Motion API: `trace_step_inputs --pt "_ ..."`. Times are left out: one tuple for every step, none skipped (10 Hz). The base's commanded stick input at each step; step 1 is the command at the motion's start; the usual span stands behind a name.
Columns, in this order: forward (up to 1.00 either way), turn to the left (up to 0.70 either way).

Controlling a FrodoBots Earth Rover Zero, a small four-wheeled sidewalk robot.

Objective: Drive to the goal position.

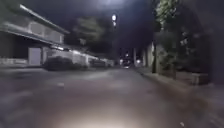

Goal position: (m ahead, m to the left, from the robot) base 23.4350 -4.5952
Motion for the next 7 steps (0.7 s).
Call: trace_step_inputs --pt "0.70 -0.35" --pt "0.70 -0.35" --pt "0.70 -0.35" --pt "0.70 -0.15" --pt "0.70 0.00" --pt "0.70 0.00" --pt "0.70 0.00"
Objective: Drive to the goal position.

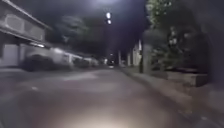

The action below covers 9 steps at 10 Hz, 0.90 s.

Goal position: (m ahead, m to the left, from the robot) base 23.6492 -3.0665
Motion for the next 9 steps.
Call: trace_step_inputs --pt "0.70 0.00" --pt "0.70 0.00" --pt "0.70 0.00" --pt "0.70 0.00" --pt "0.70 0.00" --pt "0.70 0.00" --pt "0.70 0.00" --pt "0.70 0.00" --pt "0.70 0.00"
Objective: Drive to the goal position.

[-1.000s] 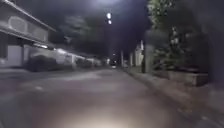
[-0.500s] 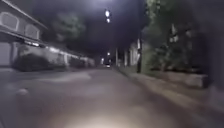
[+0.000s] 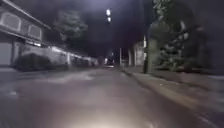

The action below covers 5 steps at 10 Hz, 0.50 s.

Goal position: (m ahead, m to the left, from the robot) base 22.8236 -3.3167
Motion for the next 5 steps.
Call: trace_step_inputs --pt "0.70 0.00" --pt "0.70 0.00" --pt "0.70 0.00" --pt "0.70 0.00" --pt "0.70 0.00"
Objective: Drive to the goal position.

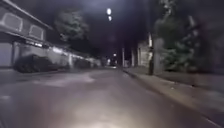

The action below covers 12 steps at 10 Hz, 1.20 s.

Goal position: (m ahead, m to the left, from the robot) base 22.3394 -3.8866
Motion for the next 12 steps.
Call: trace_step_inputs --pt "0.70 0.00" --pt "0.70 0.00" --pt "0.70 0.00" --pt "0.70 0.00" --pt "0.70 0.00" --pt "0.70 0.00" --pt "0.70 0.00" --pt "0.70 0.00" --pt "0.70 0.00" --pt "0.70 0.00" --pt "0.70 0.00" --pt "0.70 0.00"
